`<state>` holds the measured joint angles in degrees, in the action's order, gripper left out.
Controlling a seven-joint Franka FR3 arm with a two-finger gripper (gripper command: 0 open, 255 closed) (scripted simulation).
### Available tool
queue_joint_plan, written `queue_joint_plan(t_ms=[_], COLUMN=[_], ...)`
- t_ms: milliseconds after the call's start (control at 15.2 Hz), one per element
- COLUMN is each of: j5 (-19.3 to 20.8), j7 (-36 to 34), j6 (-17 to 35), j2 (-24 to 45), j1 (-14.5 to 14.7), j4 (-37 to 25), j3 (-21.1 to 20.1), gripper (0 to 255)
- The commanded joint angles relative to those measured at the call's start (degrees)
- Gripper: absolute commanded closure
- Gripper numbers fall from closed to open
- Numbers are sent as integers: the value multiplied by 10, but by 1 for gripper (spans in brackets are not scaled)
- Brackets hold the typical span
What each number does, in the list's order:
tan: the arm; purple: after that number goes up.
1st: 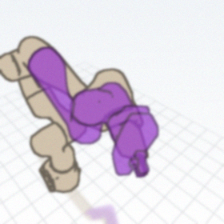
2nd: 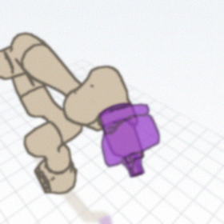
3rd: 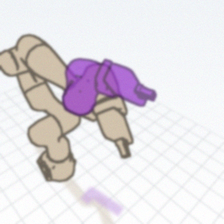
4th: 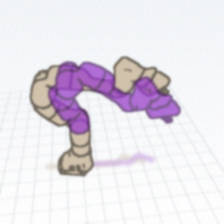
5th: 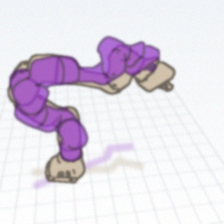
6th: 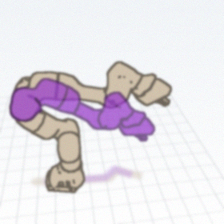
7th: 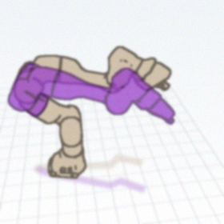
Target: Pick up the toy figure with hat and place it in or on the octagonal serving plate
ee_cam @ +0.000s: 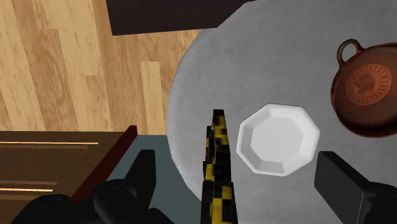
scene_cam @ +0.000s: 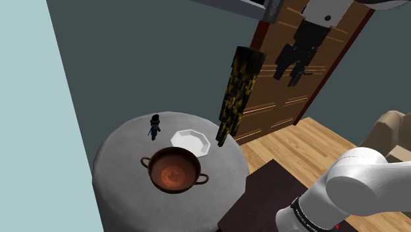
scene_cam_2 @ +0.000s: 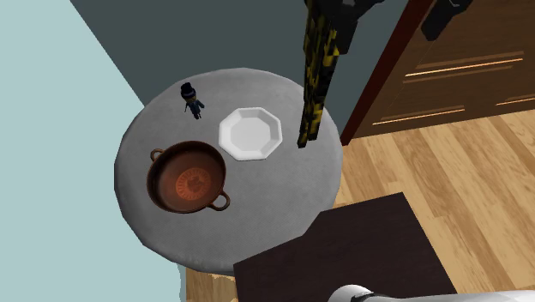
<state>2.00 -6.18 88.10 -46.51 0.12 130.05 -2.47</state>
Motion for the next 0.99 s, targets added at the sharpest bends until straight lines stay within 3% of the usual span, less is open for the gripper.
queue_joint_plan(t_ms=[0, 924], j5=[0, -13], j7=[0, -139], j6=[0, 185], j2=[0, 212], j1=[0, 11], j4=[0, -10], j3=[0, -125], gripper=[0, 0])
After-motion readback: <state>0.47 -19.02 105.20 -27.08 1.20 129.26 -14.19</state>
